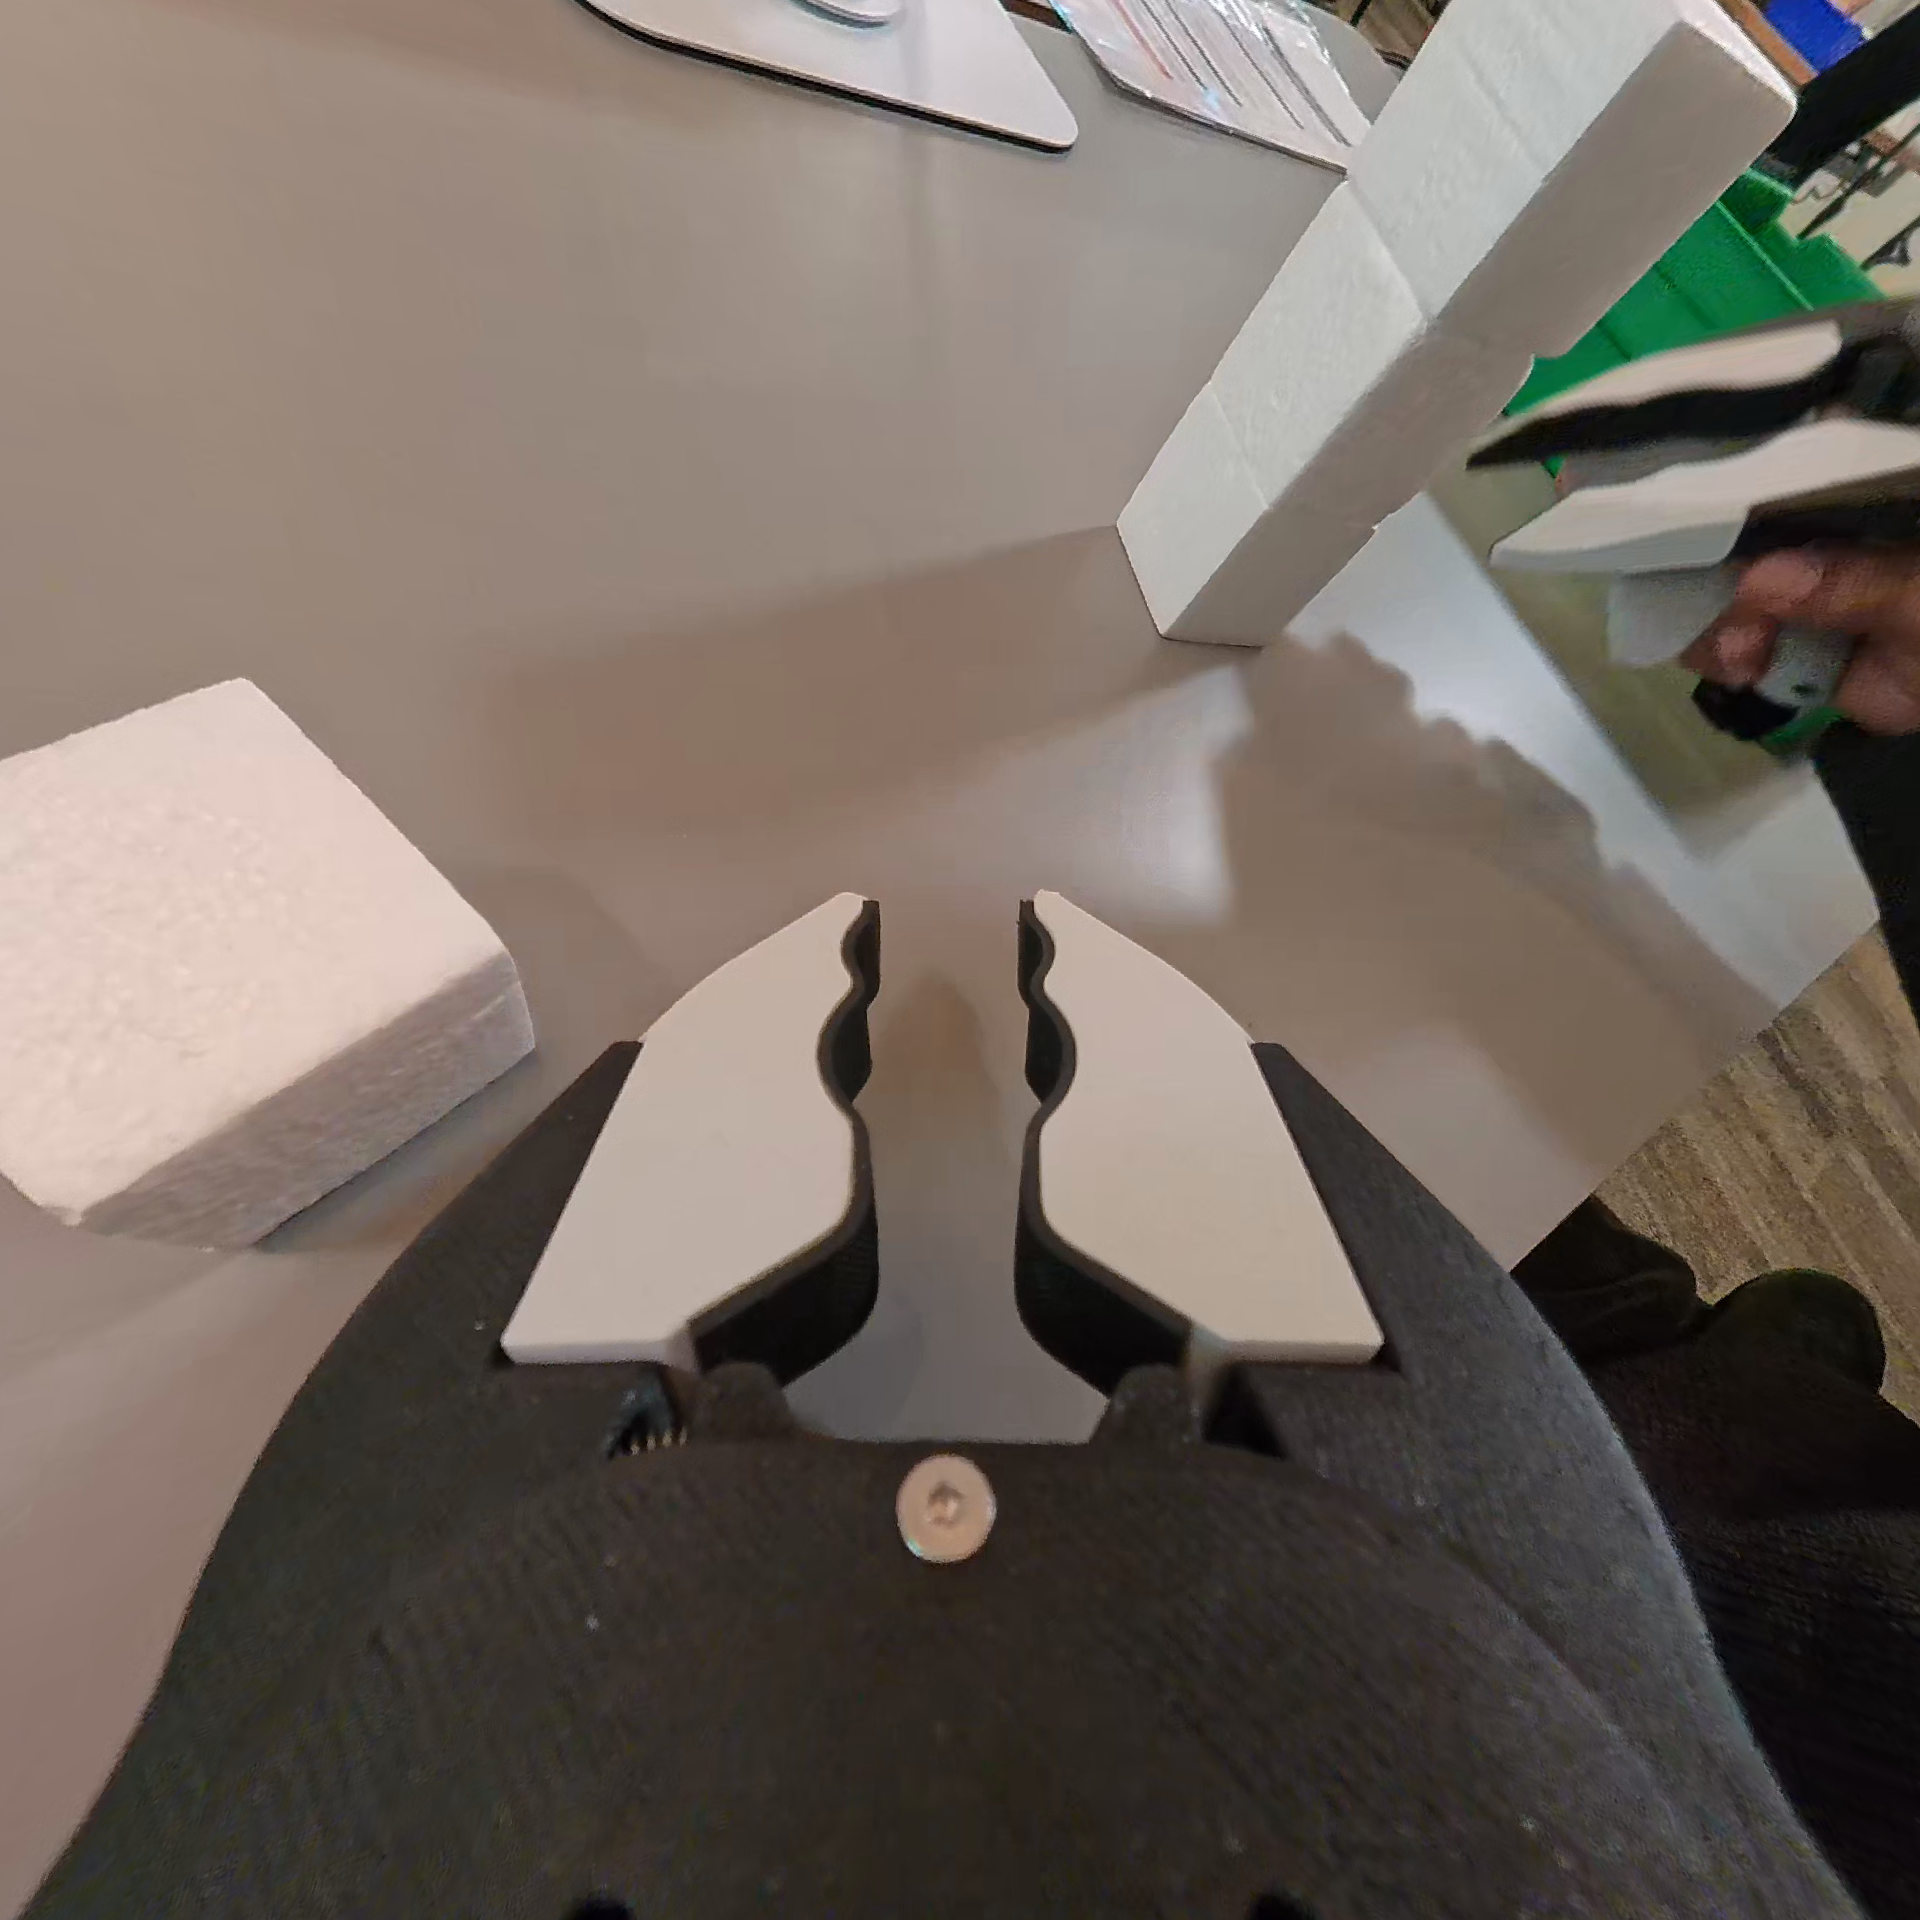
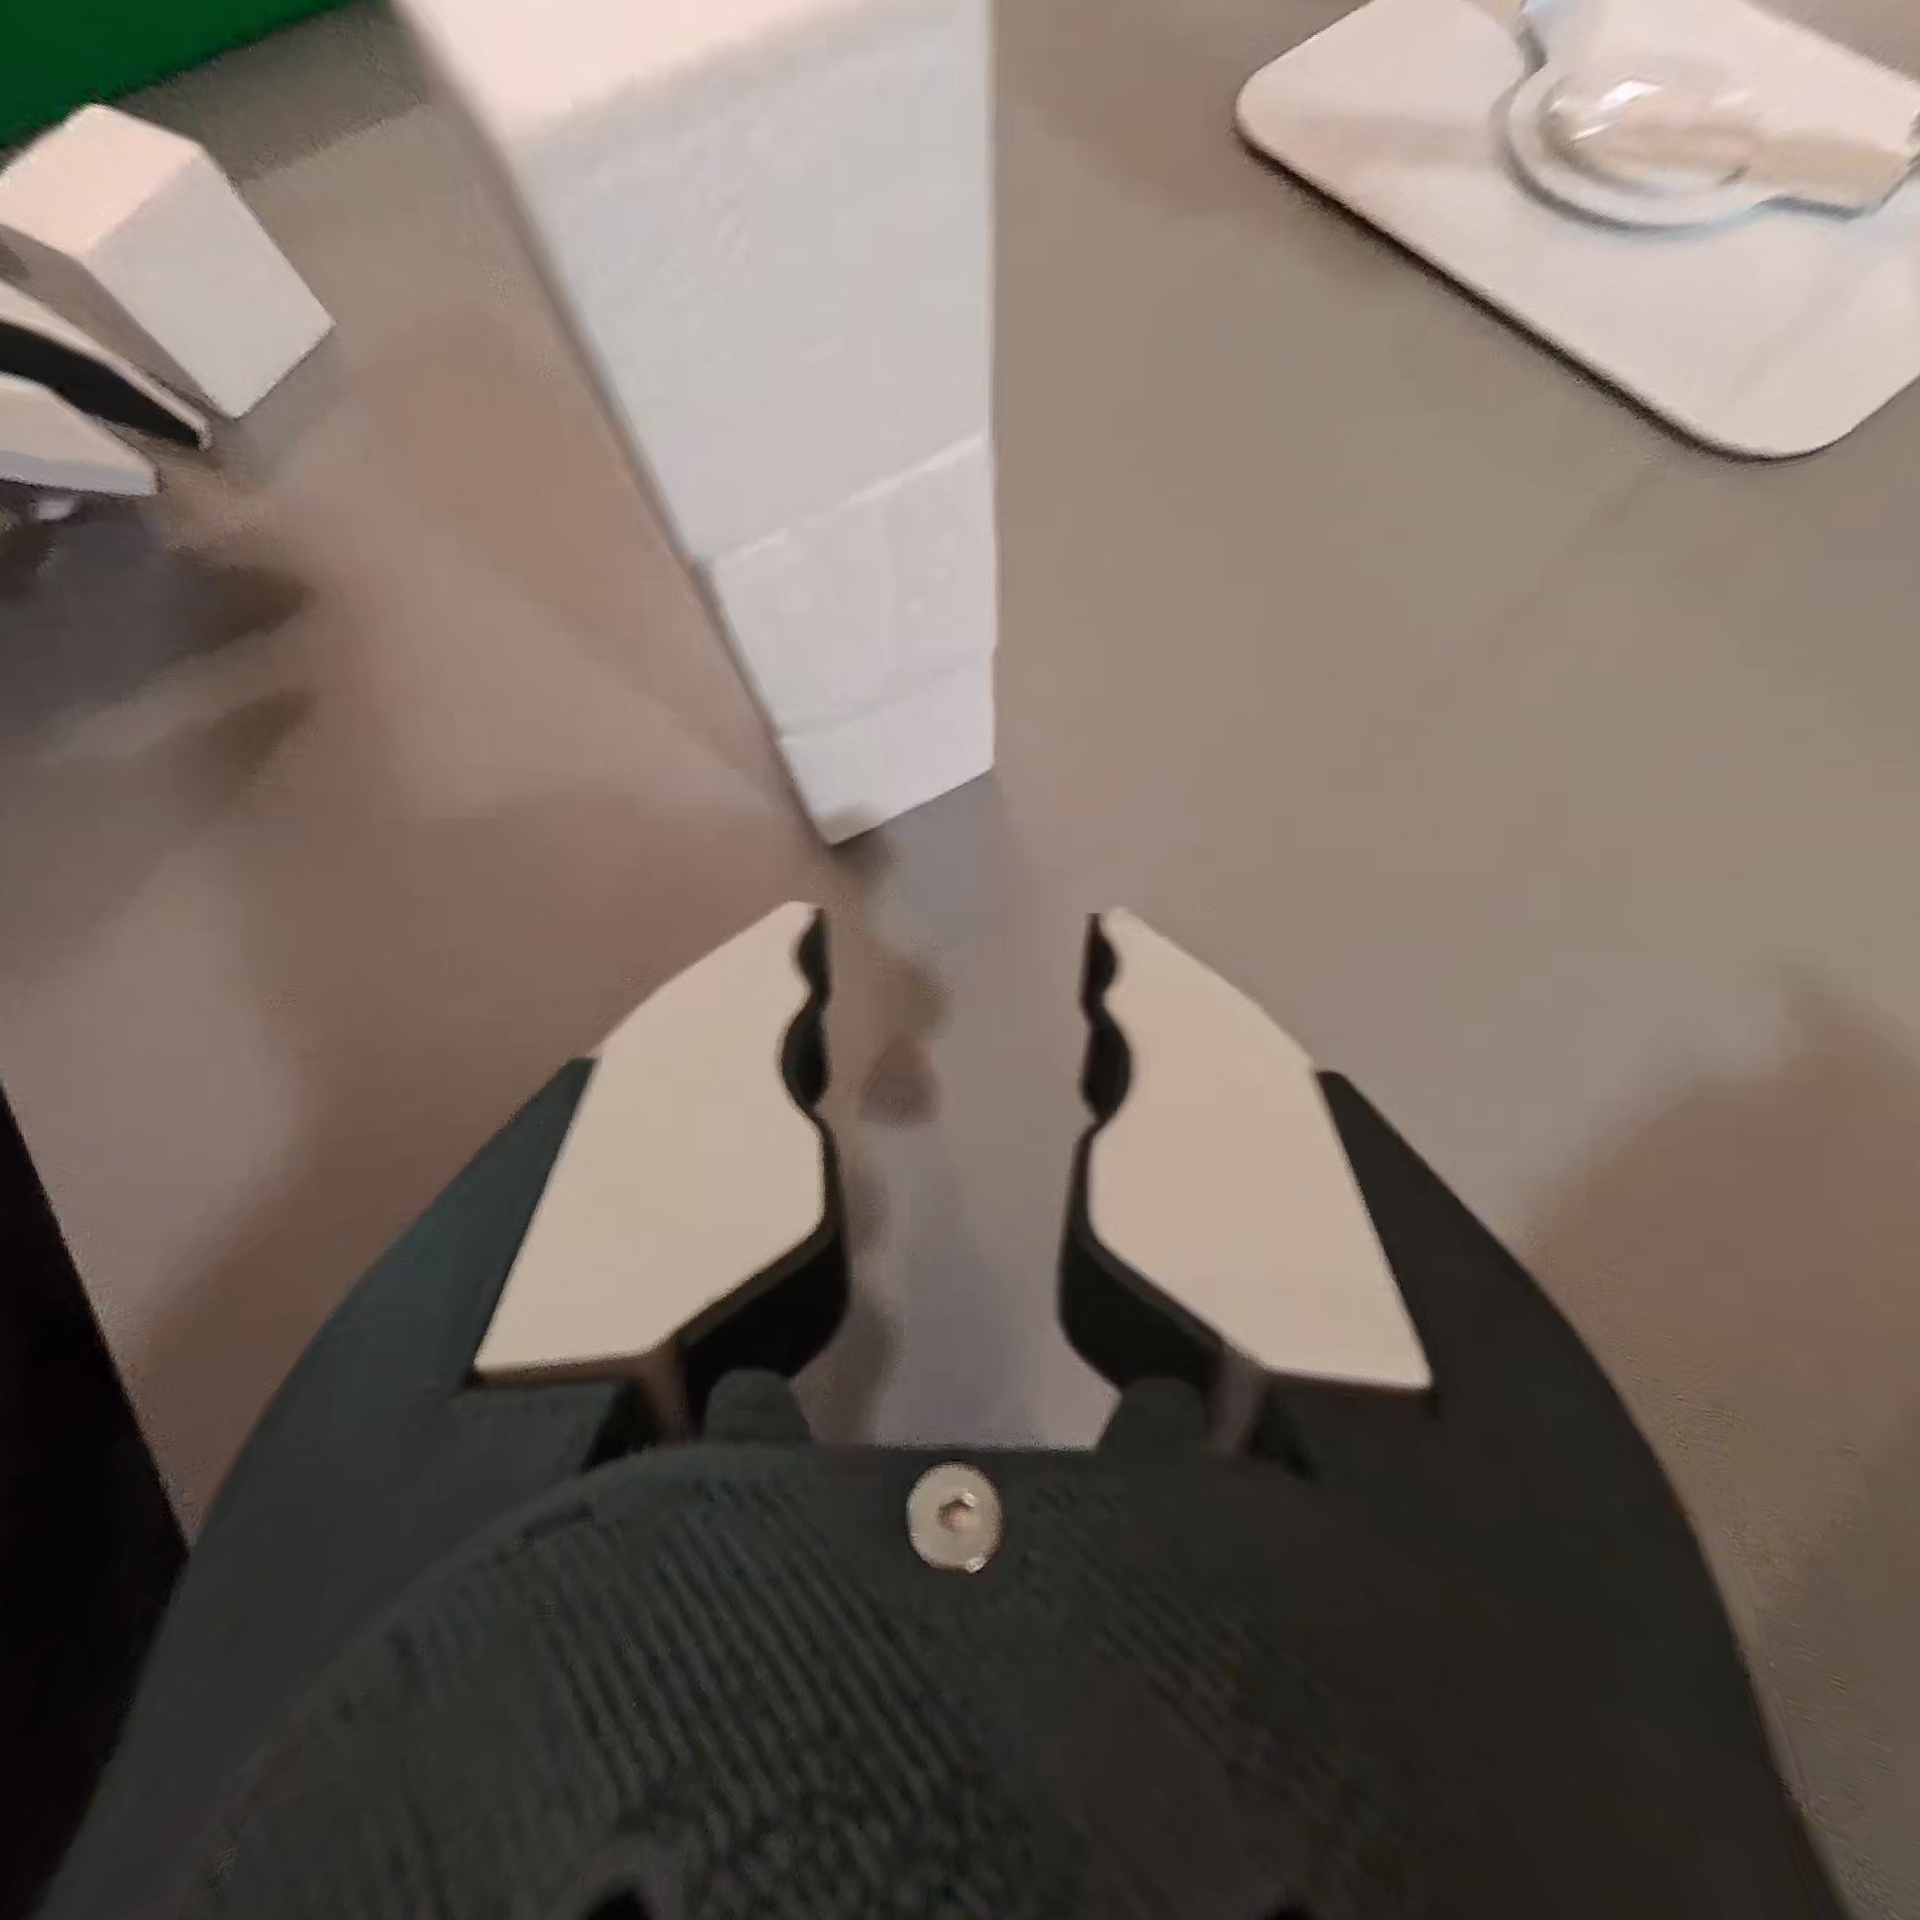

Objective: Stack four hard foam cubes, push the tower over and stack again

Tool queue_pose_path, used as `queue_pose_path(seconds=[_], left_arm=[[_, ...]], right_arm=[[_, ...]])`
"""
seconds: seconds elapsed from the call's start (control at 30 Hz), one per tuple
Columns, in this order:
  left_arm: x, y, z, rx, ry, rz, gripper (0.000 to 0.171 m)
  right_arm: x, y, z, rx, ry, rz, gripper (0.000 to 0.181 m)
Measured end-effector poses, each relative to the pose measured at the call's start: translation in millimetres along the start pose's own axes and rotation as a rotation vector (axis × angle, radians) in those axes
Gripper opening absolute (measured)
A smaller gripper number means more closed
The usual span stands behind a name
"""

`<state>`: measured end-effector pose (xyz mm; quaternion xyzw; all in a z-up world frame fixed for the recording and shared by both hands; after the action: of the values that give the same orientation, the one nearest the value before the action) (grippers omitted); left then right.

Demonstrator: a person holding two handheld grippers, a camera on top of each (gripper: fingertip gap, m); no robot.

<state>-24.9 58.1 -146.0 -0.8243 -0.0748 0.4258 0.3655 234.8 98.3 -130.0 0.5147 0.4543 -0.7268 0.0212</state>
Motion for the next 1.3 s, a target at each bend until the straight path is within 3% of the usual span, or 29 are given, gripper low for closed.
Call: queue_pose_path(seconds=[0.07, 0.13, 0.4, 0.57, 1.1, 1.3], left_arm=[[0.4, -0.1, -0.7, 0.005, -0.003, 0.000, 0.026], [1.5, -0.9, -1.4, 0.009, -0.004, -0.001, 0.026], [2.3, -1.6, -1.9, 0.023, -0.013, -0.002, 0.026], [2.3, -1.2, -2.1, 0.019, -0.006, -0.001, 0.026], [1.9, -1.7, -1.7, 0.011, -0.002, -0.003, 0.026], [-1.9, -6.3, -1.2, 0.008, -0.011, -0.035, 0.023]], right_arm=[[3.5, 3.7, 16.7, -0.013, -0.045, -0.046, 0.018], [6.7, -7.0, 33.6, -0.053, -0.078, -0.105, 0.001], [41.0, -12.8, 52.0, -0.186, 0.001, -0.043, 0.000], [49.8, -13.4, 40.5, -0.225, 0.153, -0.010, 0.000], [50.0, -9.5, 37.4, -0.228, 0.165, 0.005, 0.001], [48.7, -11.7, 60.2, -0.281, 0.072, -0.006, 0.006]])
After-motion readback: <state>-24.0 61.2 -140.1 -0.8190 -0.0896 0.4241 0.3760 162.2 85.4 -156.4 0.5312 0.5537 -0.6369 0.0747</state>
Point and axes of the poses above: each gripper's, where its closed fingertips meet, x out along the fingers, y out of its underside, z = x × y across the jaws, the point moved 2 cm from there along -x, back along the fingers, and after that the axes turned 11 degrees about z, right-handed, at the moved point
